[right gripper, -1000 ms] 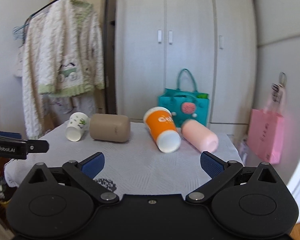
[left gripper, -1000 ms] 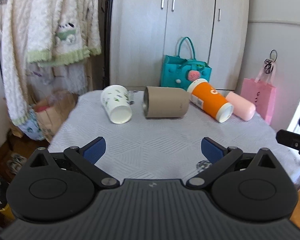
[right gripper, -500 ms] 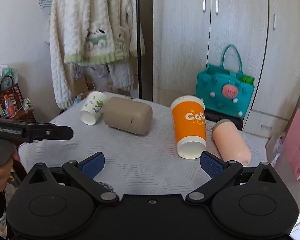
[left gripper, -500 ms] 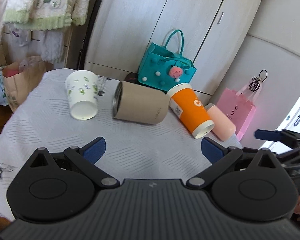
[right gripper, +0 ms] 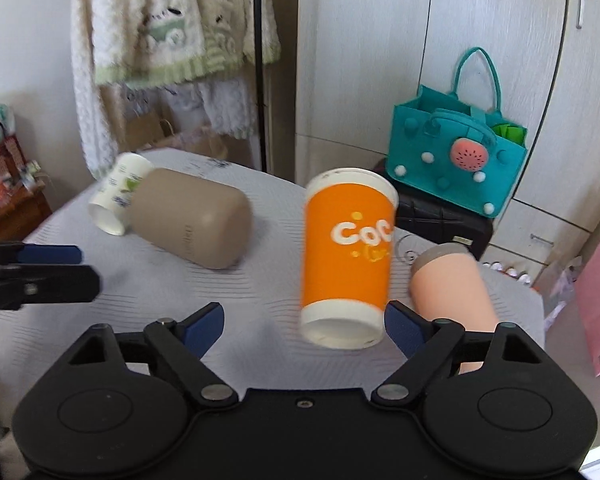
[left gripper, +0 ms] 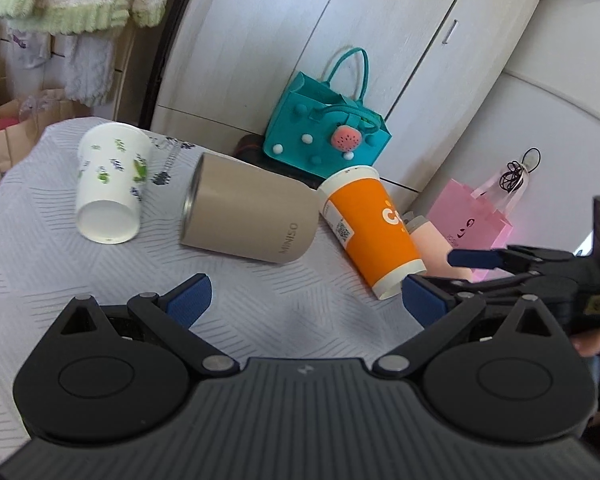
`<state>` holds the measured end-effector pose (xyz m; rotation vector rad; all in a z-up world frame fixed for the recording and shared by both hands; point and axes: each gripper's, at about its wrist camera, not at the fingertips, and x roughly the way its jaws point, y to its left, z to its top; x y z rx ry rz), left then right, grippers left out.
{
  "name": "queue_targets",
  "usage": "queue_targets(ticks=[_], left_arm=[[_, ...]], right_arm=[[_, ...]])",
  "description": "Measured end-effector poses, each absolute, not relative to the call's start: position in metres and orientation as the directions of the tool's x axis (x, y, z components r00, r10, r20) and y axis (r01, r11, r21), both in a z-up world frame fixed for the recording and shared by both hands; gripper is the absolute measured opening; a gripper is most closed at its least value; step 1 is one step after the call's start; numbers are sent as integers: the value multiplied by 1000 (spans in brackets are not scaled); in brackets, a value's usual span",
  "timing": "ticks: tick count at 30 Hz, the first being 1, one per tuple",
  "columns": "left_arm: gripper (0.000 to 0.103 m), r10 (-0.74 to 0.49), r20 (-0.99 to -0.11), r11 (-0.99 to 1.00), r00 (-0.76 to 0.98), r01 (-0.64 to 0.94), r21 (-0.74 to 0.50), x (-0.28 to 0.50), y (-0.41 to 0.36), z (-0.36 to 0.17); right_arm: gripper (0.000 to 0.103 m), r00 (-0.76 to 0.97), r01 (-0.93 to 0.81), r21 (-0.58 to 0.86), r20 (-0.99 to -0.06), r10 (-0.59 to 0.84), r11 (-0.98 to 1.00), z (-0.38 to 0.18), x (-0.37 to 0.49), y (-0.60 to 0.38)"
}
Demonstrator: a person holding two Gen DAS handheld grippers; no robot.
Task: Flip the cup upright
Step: 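Move the right gripper toward the open rim of the orange cup, then close the right gripper on the orange cup's rim end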
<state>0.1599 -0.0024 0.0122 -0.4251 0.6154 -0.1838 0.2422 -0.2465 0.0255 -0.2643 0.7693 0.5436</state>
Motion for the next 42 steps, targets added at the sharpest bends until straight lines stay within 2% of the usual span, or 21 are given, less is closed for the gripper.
queue_targets(ticks=[5,15,17,18,20,30,42], left_arm=[[103,-281,-518,915,808,64,-398,163,-10,7],[103,-278,-531,917,800,57,-394,175,-5,0],[103,-273,-533,920,801,56,-388,175,-4,-2],[103,-268,-535,922,801,53,-383,175,-4,-3],[103,-262,-542,923,798,43,-384,173,-3,-5],[103,-284,-529,914,800,58,-402,152,6,-2],[103,-321,-513,892,796,73,-445,118,19,6]], right_arm=[[90,573,-549,-17,-735,362,836,21,269,-250],[89,539,-531,52,-749,385,846,-4,295,-252],[86,547,-516,52,-748,375,855,-7,296,-252],[79,545,-520,52,-749,378,852,-7,295,-251],[70,546,-525,52,-744,384,849,-6,290,-249],[70,593,-500,36,-714,372,865,15,251,-254],[69,674,-453,43,-638,373,891,31,164,-252]])
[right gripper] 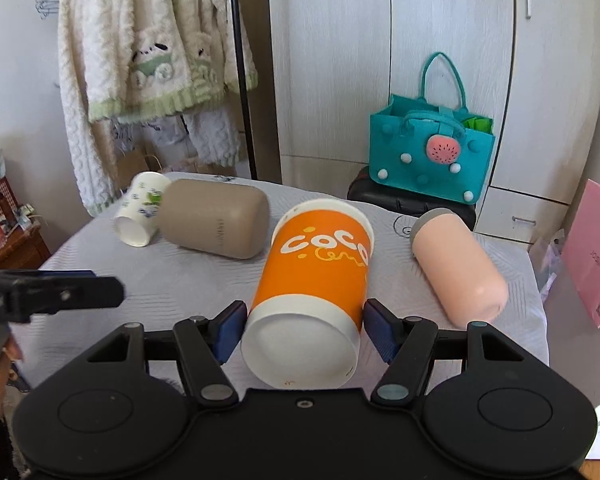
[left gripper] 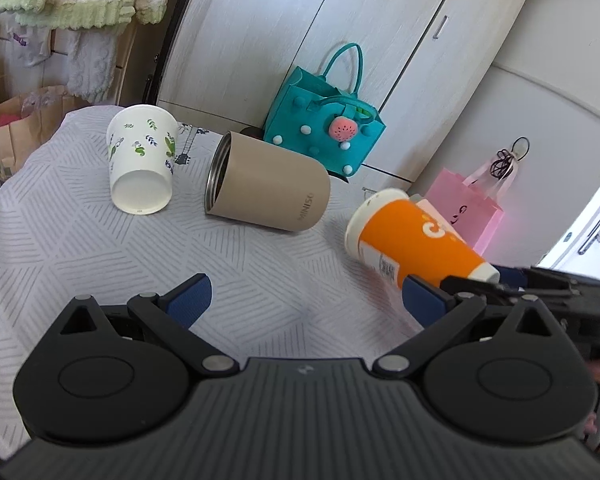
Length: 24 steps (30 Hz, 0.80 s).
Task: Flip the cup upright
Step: 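Close the right gripper on the orange cup's rim end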
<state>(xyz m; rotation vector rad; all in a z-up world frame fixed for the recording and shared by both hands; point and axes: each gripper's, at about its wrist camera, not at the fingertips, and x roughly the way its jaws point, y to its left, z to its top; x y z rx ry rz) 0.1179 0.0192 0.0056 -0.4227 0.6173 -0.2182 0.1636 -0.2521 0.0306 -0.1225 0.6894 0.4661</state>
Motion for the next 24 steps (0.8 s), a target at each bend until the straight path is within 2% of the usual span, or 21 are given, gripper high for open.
queue_targets(ticks=[4,10,18,24], left_arm=[[103,-353,-489,876,798,98,-472,106,24,9],[103,-332,-433,876,838,104,-470,84,33,20],[103,-314,-451,880,836,77,-469,69,50,22],[103,-393,-488,843,779,94,-529,71,54,12]], right_arm=[[69,687,-468,28,-617,384,883,36,137,-245],[68,694,-526,38,-558,455,850,35,102,-228],[68,688,-553,39,-542,483,832,21,82,-206],[68,682,-553,47,-548,484,832,10,77,-194]])
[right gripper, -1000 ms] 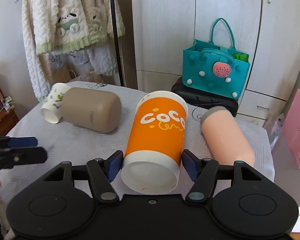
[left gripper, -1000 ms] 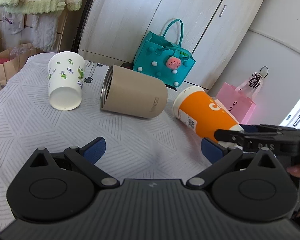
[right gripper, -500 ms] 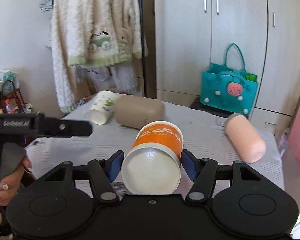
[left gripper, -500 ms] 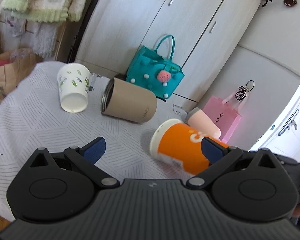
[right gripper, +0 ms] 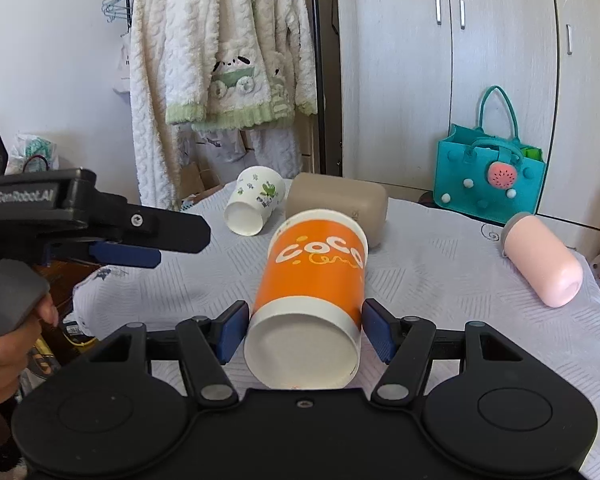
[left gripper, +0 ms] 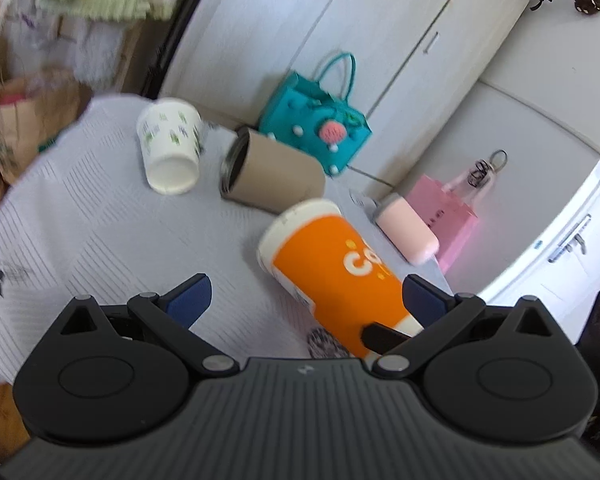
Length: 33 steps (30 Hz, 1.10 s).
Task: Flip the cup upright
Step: 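Close the right gripper on the orange cup's rim end, then lift and rotate the orange cup with the right gripper, rim upward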
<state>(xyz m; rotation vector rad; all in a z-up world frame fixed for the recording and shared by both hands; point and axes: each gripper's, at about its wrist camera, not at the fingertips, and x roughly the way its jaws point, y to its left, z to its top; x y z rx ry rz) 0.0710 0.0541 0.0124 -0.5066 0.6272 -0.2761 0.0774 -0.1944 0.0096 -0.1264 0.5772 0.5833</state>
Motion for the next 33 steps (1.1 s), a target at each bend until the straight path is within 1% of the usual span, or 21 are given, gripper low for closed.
queue_targets(ticks=[3,6,10,11,12,14,19,22,24,25,30,32,33], left_arm=[[103,-436,-508,823,742,101,-559,79,51,6],[103,-462,-516,808,721,103,-580,87,47,2],[103,-489,-512,788,706,107,-606,96,45,-1],[103,-497,-511,784,702,110,-611,98,45,-1],[103,-503,-510,780,698,113,-615,99,45,-2],[102,-514,-511,775,689,118,-621,101,43,-3],[101,-541,-515,763,664,130,-633,106,34,-8],[101,-568,-533,738,627,102,-667,116,32,-16],[100,-582,-534,732,613,110,-672,122,28,-17],[100,-588,-536,732,606,116,-672,125,26,-17],[100,-627,-526,698,575,115,-707,135,20,-27],[98,-607,-534,712,589,106,-694,138,19,-30],[97,-578,-549,735,603,94,-671,139,17,-31]], right_arm=[[68,681,-551,50,-549,484,833,5,75,-191],[68,664,-553,55,-574,479,832,2,77,-189],[68,623,-551,115,-603,499,826,-1,85,-194],[71,609,-557,131,-608,510,820,0,86,-195],[76,600,-562,143,-608,520,815,0,86,-196],[79,579,-579,156,-612,539,800,2,87,-198],[85,512,-619,167,-655,556,767,4,102,-194],[87,475,-640,159,-688,549,752,4,114,-192],[87,468,-645,145,-701,538,750,3,122,-193],[87,459,-643,157,-705,541,750,2,127,-196],[88,322,-658,310,-708,628,686,-3,151,-204],[88,306,-654,339,-699,647,676,-5,156,-207],[88,298,-649,351,-699,650,675,-7,159,-207]])
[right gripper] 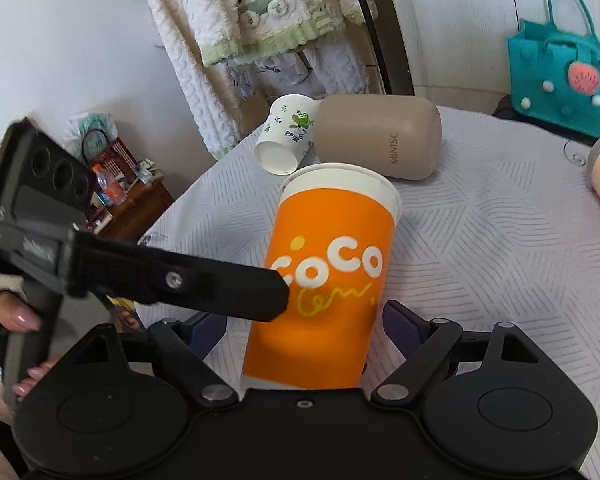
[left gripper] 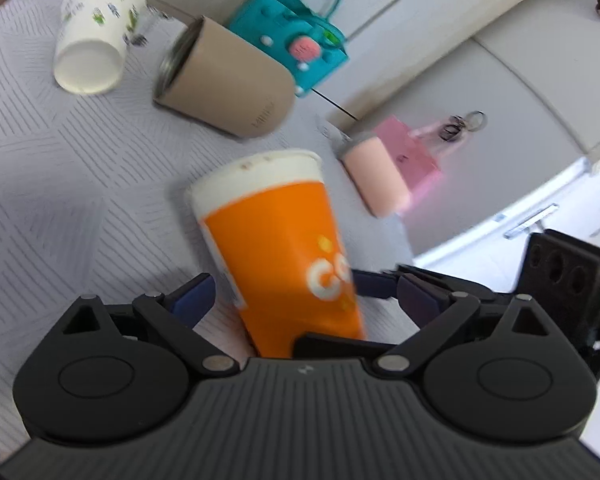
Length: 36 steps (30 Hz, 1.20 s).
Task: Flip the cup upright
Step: 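Lift and rotate the orange cup with the right gripper, rim upward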
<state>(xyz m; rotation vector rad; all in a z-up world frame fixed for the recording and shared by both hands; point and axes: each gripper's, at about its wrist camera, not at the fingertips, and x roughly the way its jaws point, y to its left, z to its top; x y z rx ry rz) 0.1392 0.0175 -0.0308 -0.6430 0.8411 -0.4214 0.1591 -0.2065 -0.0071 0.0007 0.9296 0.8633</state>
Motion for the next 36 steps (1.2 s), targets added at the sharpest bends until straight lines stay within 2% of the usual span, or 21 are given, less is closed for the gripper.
queue_targets(ticks=[3,7,12,17,33,36], left_arm=[[94,-516,-577,785,633,80,-614,141,12,-32],[75,-560,-551,758,619,115,-642,143,13,-35],[75,-566,-535,760,627,145,-634,141,9,-31],[75,-593,-520,743,615,169,-648,140,9,-31],[70,-469,-328,866,820,353,-355,106,-4,15],[70,-469,-307,871,828,375,-318,110,-5,18]], right_arm=[[86,306,-645,346,-700,645,682,-11,166,-207],[78,278,-635,398,-681,677,661,-15,174,-213],[78,298,-660,369,-671,679,655,-12,169,-214],[77,366,-705,274,-649,667,654,-4,157,-217],[75,512,-774,37,-551,659,632,17,135,-203],[75,529,-759,59,-525,667,648,16,139,-204]])
